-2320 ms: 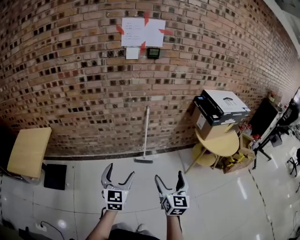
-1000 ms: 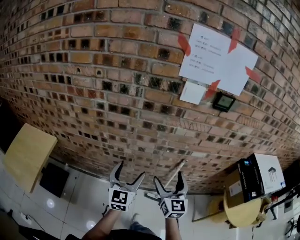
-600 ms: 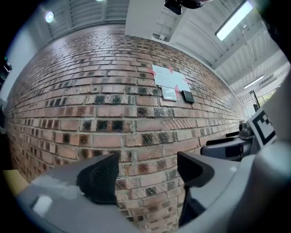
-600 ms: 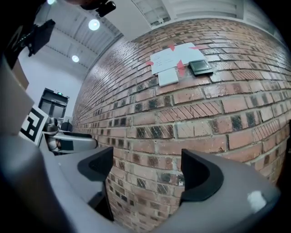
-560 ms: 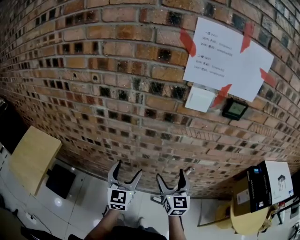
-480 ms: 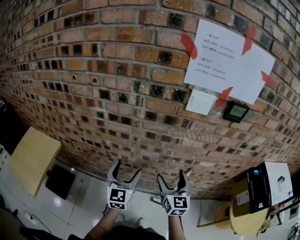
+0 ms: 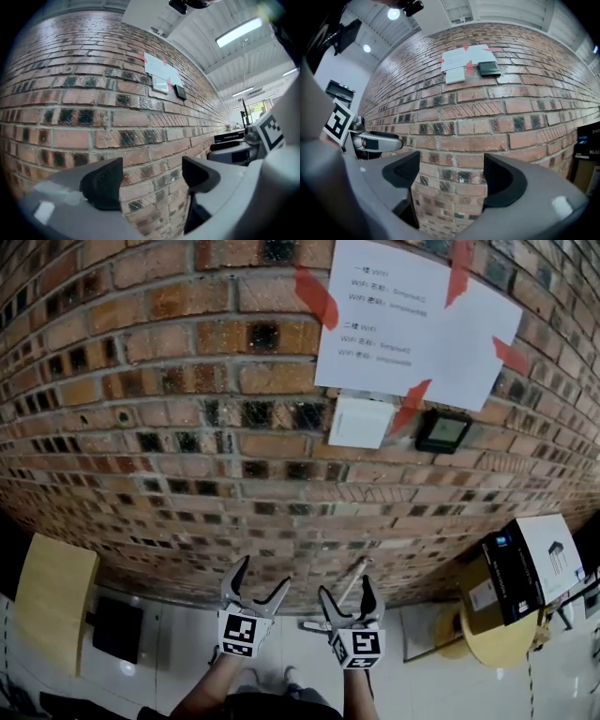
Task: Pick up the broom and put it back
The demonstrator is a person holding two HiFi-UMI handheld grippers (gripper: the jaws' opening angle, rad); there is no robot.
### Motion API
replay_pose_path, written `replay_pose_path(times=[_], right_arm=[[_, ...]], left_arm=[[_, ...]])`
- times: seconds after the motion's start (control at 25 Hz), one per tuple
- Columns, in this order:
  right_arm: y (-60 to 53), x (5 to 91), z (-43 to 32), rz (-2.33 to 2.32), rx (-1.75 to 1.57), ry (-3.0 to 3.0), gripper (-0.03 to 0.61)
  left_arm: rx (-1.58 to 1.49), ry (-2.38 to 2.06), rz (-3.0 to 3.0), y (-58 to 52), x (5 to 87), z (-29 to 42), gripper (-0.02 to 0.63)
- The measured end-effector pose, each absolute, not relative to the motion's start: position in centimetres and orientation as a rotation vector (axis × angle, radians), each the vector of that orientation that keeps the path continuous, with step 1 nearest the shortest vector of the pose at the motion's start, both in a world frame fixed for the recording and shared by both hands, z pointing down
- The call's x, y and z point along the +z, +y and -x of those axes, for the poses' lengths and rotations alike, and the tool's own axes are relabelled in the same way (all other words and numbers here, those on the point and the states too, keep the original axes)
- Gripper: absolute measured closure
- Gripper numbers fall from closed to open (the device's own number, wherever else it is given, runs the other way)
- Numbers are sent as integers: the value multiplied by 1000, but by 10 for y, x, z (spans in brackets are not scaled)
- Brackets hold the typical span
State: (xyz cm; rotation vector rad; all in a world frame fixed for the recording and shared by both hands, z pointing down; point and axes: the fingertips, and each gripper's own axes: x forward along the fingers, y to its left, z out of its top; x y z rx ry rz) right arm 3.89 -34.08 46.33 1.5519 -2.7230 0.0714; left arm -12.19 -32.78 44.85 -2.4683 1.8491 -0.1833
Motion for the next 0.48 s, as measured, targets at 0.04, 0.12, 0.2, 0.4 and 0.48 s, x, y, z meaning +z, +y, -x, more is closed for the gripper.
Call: replay_pose_path(times=[0.04, 0.12, 0.2, 0.4, 0.48], right_arm=[[-340, 467, -48, -1581, 86, -2701, 146], [-335, 476, -67, -1639, 119, -2654, 149], [-329, 485, -84, -1696, 148, -2607, 150], [-312, 505, -116, -1801, 224, -2518, 158], [-306, 510, -122, -1825, 243, -2497, 160]], left_arm=[[-190, 1807, 2503, -332, 451, 110, 216], [-204, 1723, 2569, -338, 457, 87, 216], [-222, 1644, 2623, -342, 463, 65, 216], [-258, 1511, 2725, -340, 480, 24, 216], [-281, 1466, 2755, -337, 487, 12, 216]])
